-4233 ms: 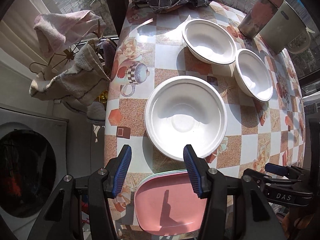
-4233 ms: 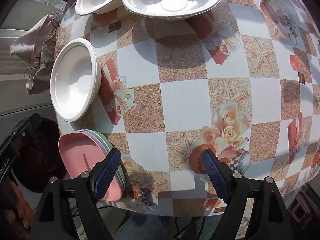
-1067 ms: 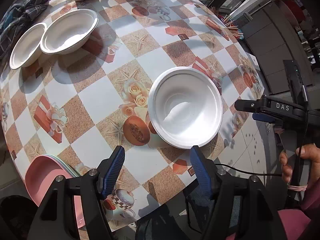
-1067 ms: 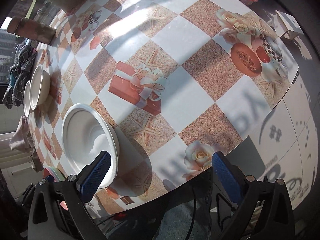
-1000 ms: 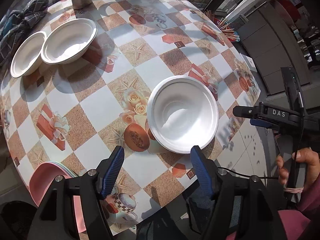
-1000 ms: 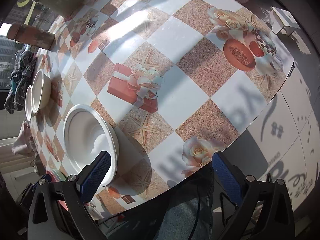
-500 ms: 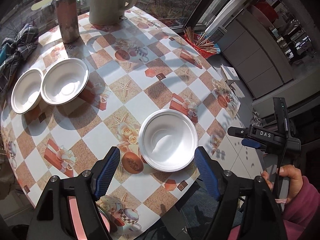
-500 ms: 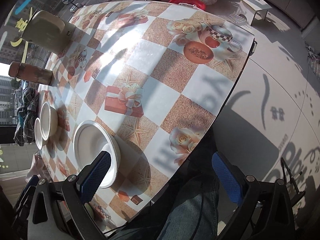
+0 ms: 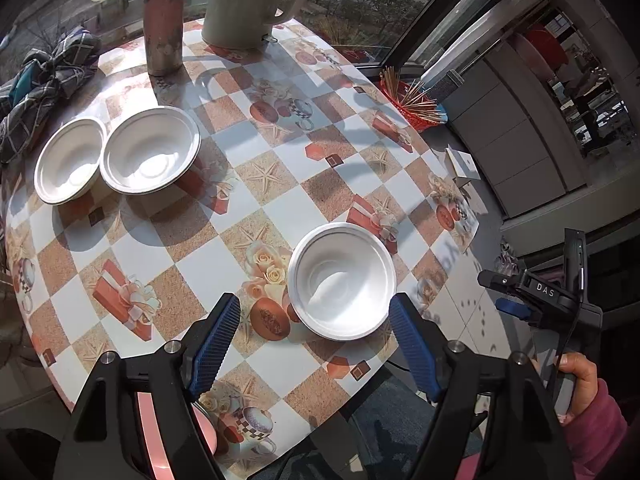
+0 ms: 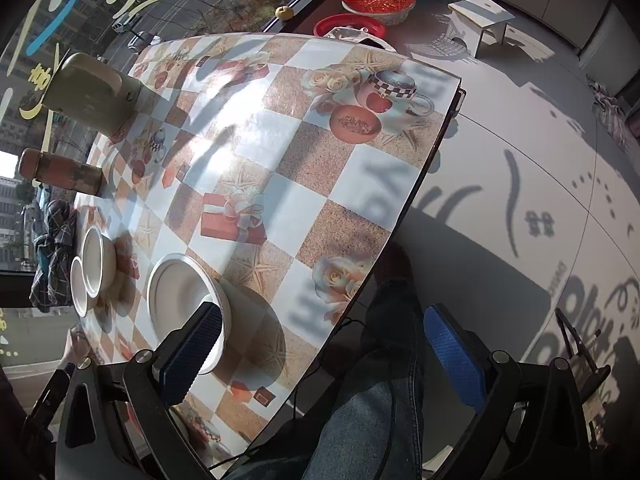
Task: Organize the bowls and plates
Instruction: 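Move both grippers over to the two remaining white bowls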
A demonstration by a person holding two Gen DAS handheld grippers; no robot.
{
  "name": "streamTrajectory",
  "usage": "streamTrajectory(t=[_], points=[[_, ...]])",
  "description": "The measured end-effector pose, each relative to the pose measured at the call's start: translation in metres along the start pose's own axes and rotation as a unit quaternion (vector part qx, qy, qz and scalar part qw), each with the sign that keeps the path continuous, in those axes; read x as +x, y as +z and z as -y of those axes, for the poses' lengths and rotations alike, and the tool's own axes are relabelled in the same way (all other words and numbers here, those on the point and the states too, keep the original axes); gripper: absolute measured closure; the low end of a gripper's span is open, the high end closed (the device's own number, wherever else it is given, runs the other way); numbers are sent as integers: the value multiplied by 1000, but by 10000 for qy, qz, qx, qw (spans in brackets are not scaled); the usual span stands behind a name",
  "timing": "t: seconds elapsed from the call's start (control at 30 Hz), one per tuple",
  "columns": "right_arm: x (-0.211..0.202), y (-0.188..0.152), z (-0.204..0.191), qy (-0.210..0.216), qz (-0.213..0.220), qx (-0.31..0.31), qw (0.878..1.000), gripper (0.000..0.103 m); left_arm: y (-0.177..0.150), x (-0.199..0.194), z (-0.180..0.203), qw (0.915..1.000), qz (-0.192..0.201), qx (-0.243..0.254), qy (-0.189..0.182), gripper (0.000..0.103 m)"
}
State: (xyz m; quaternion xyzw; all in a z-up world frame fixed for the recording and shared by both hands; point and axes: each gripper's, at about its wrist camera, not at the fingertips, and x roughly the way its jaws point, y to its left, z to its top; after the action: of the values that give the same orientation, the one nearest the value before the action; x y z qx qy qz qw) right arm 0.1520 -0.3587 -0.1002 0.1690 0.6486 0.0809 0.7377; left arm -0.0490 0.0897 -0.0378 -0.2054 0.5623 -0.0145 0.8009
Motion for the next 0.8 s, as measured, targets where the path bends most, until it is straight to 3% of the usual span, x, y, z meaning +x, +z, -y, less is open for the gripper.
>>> streamTrajectory(t=[0.8], points=[[-26,-6,15,-262,191,64,9995,1,10,10,28,9991,-100,397,-69,23]])
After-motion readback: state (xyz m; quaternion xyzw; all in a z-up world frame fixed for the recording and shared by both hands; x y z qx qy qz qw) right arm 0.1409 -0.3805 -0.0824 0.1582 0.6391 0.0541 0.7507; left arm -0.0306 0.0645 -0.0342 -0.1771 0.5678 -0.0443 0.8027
